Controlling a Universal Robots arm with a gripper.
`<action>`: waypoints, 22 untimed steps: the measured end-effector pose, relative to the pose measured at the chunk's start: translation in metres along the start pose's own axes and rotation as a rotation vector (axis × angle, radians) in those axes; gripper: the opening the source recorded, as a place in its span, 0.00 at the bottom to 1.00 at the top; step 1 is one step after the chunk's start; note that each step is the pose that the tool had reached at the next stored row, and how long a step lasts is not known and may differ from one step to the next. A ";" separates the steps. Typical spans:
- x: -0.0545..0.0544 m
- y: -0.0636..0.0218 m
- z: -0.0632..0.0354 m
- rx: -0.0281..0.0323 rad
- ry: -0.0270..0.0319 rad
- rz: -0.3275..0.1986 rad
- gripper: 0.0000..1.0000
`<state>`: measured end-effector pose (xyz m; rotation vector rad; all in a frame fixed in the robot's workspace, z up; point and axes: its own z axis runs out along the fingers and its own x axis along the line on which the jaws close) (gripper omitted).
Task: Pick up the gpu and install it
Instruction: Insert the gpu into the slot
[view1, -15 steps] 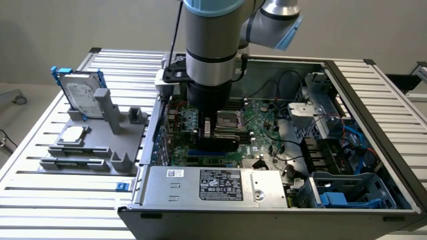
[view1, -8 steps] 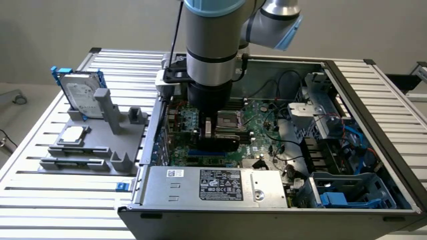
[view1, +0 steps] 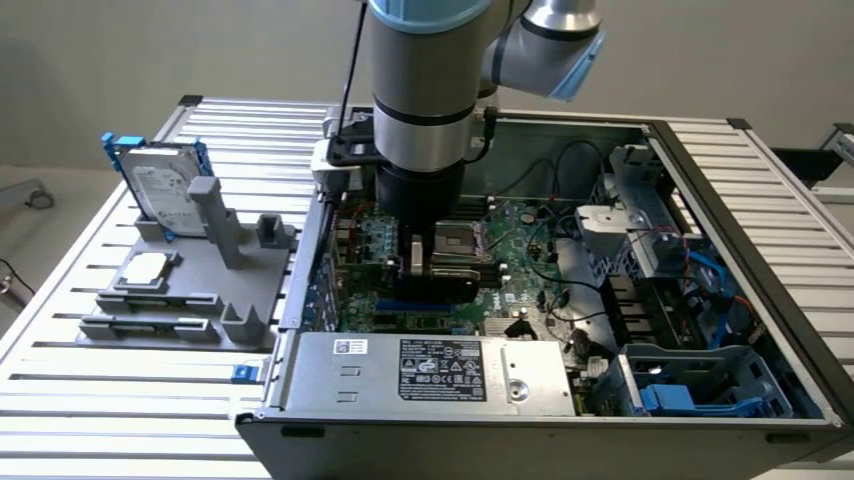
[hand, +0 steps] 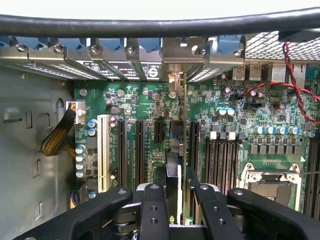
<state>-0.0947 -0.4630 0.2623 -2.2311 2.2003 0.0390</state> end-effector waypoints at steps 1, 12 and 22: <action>0.000 0.0000 0.0000 0.0004 0.0000 0.000 0.26; 0.000 0.0010 0.0016 0.0026 0.0003 0.000 0.26; -0.001 0.0012 0.0032 0.0046 0.0002 -0.001 0.26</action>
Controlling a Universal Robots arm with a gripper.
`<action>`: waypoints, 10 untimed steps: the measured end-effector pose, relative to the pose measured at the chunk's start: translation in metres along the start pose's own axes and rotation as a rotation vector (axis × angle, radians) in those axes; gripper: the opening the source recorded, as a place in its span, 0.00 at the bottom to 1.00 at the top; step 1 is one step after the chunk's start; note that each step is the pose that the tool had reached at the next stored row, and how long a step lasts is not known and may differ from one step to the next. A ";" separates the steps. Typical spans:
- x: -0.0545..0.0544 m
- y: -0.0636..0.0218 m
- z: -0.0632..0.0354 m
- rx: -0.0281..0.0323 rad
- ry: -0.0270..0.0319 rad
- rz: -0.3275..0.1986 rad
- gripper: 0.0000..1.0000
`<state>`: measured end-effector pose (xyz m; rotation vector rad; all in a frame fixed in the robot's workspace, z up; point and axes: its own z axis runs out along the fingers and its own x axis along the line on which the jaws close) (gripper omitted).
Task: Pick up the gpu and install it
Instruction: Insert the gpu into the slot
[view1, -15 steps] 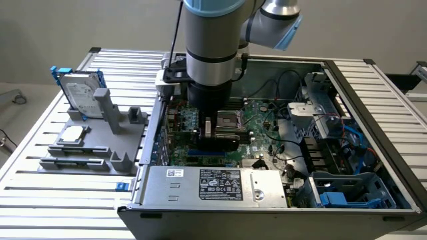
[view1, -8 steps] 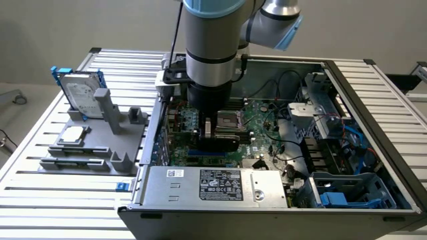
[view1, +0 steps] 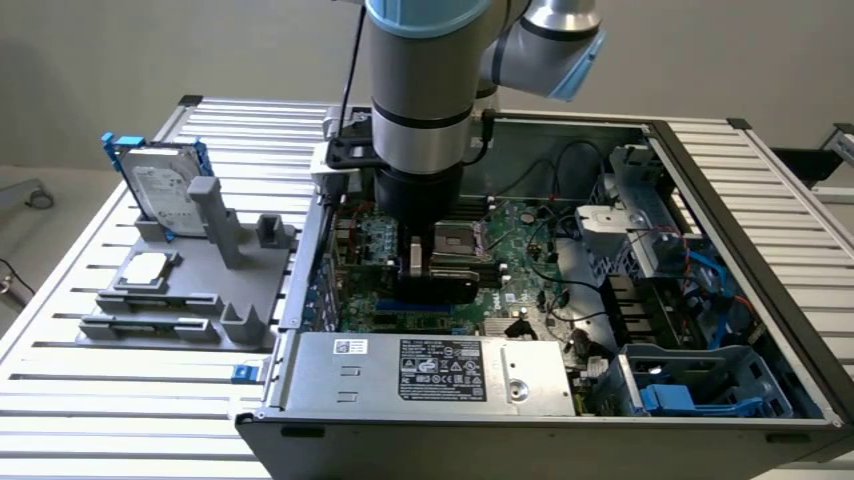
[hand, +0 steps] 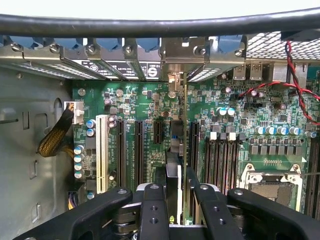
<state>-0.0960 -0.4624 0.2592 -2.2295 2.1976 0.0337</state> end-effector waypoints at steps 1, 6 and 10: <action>0.000 0.0001 0.0003 0.0006 0.0000 0.000 0.26; 0.000 0.0006 0.0018 0.0033 0.0003 0.000 0.26; 0.000 0.0008 0.0029 0.0051 0.0004 0.000 0.26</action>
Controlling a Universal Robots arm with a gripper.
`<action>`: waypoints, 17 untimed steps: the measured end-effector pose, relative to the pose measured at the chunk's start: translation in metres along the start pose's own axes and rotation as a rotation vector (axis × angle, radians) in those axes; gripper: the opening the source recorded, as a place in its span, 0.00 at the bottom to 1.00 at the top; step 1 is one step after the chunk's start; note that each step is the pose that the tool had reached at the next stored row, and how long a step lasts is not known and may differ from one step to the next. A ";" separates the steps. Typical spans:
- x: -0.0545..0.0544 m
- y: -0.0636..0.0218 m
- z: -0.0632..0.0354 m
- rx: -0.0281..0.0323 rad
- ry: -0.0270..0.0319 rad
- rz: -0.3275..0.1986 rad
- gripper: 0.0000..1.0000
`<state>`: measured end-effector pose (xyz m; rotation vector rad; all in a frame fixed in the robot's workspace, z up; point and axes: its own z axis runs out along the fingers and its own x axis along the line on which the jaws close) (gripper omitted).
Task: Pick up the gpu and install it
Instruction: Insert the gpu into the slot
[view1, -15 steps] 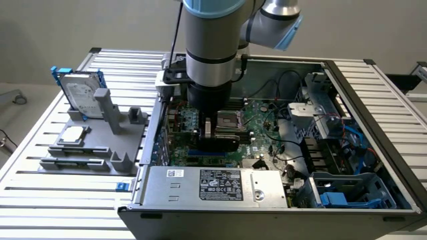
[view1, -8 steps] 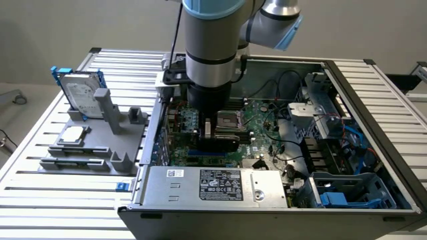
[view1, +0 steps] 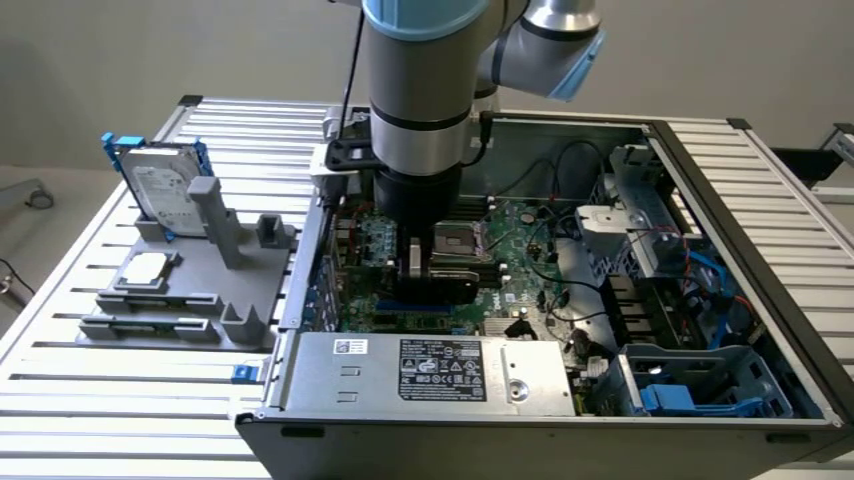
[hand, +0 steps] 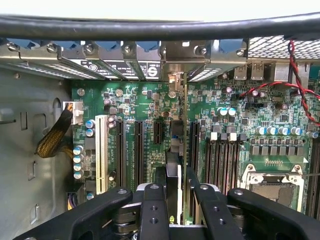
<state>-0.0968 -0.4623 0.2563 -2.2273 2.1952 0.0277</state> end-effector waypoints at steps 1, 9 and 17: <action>0.000 0.0000 0.0002 0.0005 0.0001 0.000 0.26; 0.000 0.0004 0.0033 0.0041 0.0003 0.000 0.26; 0.000 0.0009 0.0058 0.0046 0.0001 0.000 0.26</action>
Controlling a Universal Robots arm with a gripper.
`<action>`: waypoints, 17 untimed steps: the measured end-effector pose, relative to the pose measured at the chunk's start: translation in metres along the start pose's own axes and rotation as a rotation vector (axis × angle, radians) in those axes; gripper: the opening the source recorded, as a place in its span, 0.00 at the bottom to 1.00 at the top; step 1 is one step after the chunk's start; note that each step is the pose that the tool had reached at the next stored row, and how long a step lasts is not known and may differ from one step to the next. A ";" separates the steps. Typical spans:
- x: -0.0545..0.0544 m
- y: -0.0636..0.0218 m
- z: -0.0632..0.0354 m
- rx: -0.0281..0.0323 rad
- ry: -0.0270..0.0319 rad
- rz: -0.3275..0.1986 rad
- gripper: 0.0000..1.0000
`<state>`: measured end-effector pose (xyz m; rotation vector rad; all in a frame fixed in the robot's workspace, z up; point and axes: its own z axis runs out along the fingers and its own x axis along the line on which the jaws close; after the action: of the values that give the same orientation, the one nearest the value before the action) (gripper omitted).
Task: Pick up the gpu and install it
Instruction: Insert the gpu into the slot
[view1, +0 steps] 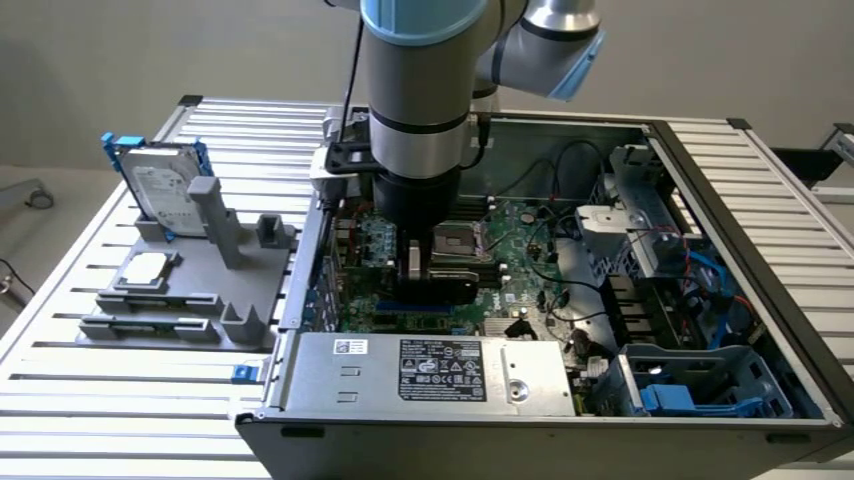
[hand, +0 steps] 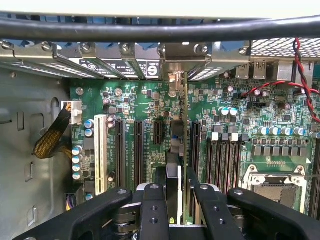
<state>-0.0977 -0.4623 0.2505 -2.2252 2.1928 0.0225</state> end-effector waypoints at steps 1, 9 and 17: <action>0.000 0.0000 0.0000 0.0000 0.0000 0.000 0.26; 0.000 0.0000 -0.0006 0.0003 -0.0005 0.000 0.26; -0.001 0.0001 -0.0027 0.0005 -0.0010 0.000 0.26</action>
<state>-0.0979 -0.4618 0.2532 -2.2244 2.1920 0.0231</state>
